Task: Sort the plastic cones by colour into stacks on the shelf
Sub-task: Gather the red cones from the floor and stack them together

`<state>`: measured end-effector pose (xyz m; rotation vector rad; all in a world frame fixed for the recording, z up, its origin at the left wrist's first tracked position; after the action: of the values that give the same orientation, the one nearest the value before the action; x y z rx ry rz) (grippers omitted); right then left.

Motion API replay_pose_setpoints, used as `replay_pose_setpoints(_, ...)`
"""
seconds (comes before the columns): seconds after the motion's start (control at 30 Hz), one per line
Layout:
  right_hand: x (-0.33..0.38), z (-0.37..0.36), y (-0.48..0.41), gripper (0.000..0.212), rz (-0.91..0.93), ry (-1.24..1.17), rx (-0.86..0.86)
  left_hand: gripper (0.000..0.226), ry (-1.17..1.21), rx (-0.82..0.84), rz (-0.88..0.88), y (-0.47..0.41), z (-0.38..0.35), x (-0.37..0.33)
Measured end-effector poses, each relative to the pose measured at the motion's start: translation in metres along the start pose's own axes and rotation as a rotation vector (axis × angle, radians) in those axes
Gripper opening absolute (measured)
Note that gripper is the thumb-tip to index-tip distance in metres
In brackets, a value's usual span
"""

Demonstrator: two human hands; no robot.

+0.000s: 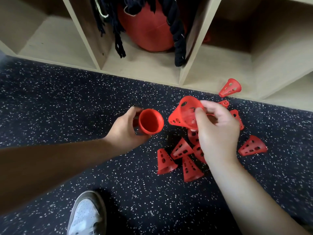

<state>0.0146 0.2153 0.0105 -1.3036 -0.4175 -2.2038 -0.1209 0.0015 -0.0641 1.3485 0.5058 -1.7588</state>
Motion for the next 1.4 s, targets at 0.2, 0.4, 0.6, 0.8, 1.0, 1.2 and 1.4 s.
replay_pose_setpoints(0.2,0.026,-0.042,0.02,0.018,0.137,0.088,0.324,0.064,0.051,0.019,-0.065,0.009,-0.014,-0.017)
replay_pose_setpoints(0.4,-0.009,-0.039,0.039,0.027,0.421,0.419,0.39,0.068,0.04,0.04,-0.071,0.015,-0.012,-0.015)
replay_pose_setpoints(0.6,-0.088,-0.074,0.079,0.035,0.55,0.98,0.76,0.067,0.019,0.025,-0.069,0.013,-0.011,-0.016)
replay_pose_setpoints(0.8,-0.09,-0.074,0.075,0.01,0.519,0.914,0.588,0.065,0.009,0.026,-0.1,0.016,-0.014,-0.024)
replay_pose_setpoints(1.0,-0.034,-0.005,0.037,0.008,0.309,0.479,0.141,0.067,0.002,0.012,-0.097,0.016,-0.013,-0.02)
replay_pose_setpoints(1.2,0.023,0.039,0.008,0.01,0.142,0.147,0.079,0.066,0.022,0.001,-0.091,0.013,-0.018,-0.028)
replay_pose_setpoints(1.4,0.012,0.0,0.014,0.016,0.091,0.244,0.315,0.065,0.045,0.056,-0.139,0.011,-0.032,-0.042)
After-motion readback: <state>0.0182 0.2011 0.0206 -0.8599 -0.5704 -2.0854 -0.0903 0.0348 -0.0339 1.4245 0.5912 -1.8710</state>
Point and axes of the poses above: each hand's wrist, its own y-axis away from the middle knuckle, its own z-axis out of the back of the hand, x = y × z, the point moved 10 cm from there along -y, towards the middle knuckle, and after that the axes turned 14 degrees about y, right-handed, at the moved point
